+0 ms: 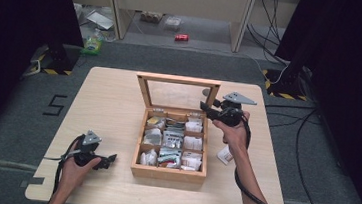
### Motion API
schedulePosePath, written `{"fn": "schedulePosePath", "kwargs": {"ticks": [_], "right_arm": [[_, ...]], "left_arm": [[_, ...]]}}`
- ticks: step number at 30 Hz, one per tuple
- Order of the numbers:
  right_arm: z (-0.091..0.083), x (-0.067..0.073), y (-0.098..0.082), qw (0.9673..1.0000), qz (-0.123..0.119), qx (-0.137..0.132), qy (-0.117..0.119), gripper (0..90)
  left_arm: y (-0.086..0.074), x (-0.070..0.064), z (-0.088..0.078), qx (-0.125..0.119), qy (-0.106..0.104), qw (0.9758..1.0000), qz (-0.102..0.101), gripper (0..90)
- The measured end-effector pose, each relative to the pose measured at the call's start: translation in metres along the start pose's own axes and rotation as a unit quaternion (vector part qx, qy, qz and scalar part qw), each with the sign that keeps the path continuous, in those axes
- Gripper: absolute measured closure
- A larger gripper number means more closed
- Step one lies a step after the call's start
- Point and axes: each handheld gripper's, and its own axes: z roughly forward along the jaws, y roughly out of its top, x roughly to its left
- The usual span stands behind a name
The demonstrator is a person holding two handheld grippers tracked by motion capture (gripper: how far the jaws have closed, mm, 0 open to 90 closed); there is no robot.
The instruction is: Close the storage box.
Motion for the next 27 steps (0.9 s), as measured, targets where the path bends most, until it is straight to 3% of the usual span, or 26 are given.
{"fn": "schedulePosePath", "kwargs": {"ticks": [6, 27], "right_arm": [[-0.010, 0.002, 0.003, 0.9999, -0.002, -0.012, 0.001, 52.3], [-0.035, 0.019, -0.004, 0.9995, -0.032, -0.006, 0.001, 51.8]], "left_arm": [[0.000, 0.000, 0.000, 0.000, 0.000, 1.0000, 0.000, 0.0], [0.000, 0.000, 0.000, 0.000, 0.000, 1.0000, 0.001, 0.0]]}}
